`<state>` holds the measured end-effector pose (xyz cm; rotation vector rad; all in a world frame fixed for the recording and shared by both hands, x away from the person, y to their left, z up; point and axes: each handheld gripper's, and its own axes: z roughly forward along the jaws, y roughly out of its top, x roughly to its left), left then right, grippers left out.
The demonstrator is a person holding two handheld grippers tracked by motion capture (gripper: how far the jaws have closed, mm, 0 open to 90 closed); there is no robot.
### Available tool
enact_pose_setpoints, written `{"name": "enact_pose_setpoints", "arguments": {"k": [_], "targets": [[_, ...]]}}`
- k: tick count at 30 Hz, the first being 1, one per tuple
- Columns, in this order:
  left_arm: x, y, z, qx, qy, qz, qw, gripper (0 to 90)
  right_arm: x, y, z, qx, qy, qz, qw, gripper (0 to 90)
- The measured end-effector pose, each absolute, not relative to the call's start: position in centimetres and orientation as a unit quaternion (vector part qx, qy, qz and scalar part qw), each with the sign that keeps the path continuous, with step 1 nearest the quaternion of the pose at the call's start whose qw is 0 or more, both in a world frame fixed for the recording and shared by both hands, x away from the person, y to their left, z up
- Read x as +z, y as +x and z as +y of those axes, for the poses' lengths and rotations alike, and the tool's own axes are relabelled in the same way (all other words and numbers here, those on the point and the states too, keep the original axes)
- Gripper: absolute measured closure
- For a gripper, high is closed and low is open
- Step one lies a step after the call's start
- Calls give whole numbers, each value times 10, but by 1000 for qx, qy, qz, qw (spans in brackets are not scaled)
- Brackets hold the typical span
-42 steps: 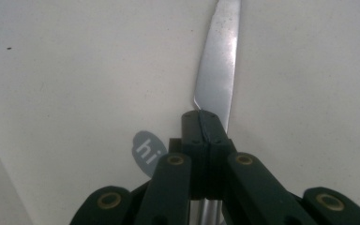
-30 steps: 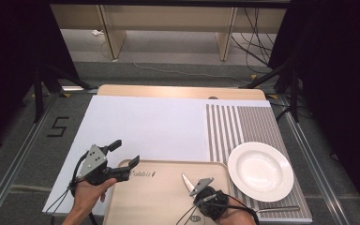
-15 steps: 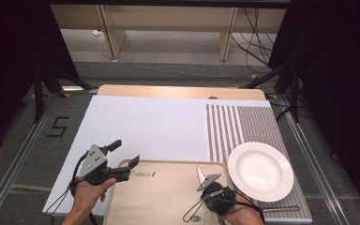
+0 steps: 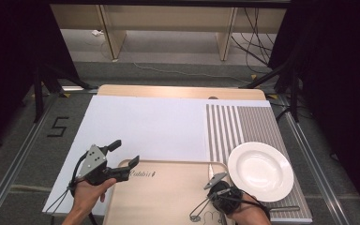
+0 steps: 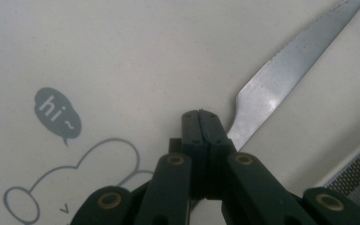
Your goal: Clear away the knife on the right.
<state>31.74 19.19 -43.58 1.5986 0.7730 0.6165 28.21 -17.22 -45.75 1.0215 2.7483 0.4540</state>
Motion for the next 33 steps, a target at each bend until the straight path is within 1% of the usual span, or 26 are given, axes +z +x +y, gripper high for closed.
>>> {"name": "enact_pose_setpoints", "arguments": {"k": [10, 13, 20, 30, 33], "targets": [[-435, 317, 192, 265, 689, 333, 587, 158, -457, 282, -186, 148, 351, 920, 85, 900], [-436, 317, 192, 265, 687, 330, 590, 158, -456, 281, -187, 145, 356, 920, 78, 900], [-436, 317, 191, 264, 686, 332, 591, 158, -455, 282, -192, 152, 352, 920, 80, 900], [-436, 317, 192, 265, 689, 334, 586, 158, -454, 281, -196, 151, 361, 918, 72, 900], [-436, 317, 192, 264, 687, 332, 590, 158, -454, 282, -199, 159, 364, 914, 79, 900]]}}
